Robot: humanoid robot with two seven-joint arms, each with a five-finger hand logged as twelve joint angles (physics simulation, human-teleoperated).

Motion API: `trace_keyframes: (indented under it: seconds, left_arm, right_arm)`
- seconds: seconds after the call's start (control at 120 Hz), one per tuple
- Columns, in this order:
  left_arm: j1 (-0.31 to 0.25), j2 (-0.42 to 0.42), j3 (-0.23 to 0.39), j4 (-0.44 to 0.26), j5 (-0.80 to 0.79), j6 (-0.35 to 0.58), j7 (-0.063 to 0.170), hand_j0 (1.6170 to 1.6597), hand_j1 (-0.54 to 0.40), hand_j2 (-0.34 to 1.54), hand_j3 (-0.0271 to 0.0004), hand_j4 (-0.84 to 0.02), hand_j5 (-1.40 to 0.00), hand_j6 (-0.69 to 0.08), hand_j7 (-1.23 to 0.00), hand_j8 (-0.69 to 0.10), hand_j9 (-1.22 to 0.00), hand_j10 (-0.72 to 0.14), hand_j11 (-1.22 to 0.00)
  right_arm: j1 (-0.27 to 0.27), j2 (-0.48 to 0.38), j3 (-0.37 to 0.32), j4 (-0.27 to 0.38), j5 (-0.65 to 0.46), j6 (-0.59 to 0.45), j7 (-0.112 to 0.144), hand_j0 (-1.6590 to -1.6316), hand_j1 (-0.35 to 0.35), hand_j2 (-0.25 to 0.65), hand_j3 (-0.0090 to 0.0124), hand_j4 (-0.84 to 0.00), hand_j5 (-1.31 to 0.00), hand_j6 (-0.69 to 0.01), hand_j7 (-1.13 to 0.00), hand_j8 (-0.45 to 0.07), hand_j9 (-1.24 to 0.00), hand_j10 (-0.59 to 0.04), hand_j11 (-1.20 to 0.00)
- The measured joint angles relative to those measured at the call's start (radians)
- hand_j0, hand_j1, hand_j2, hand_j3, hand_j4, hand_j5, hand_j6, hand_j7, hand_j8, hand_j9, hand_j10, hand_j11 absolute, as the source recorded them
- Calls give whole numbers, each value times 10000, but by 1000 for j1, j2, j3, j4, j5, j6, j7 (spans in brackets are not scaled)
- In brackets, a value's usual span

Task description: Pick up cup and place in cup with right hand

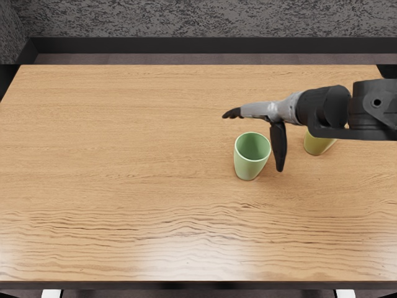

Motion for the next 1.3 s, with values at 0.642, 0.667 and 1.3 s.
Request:
trace_keyframes:
  seconds: [0.642, 0.667, 1.3]
  left_arm:
    - [0, 0, 0, 0, 0, 0, 0, 16581, 3490, 0, 0, -2, -1, -2, 0, -2, 0, -1, 0]
    - [0, 0, 0, 0, 0, 0, 0, 16581, 3490, 0, 0, -2, -1, -2, 0, -2, 0, -1, 0]
    - [0, 0, 0, 0, 0, 0, 0, 16581, 3489, 1, -1, -1, -2, -2, -1, -1, -1, 0, -1]
  right_arm:
    - [-147, 46, -5, 13, -169, -209, -4, -16583, -474, -316, 0, -2311, -2970, -2327, -2962, -2316, -2968, -2306, -2967]
    - [-150, 46, -6, 13, -171, -213, -4, -16582, -332, -414, 0, -2326, -3018, -2355, -2994, -2335, -3012, -2326, -3010]
    - [-175, 81, 14, 6, -163, -285, -5, -16561, 1213, 847, -6, -3720, -5098, -3371, -4927, -3364, -5095, -3730, -5083]
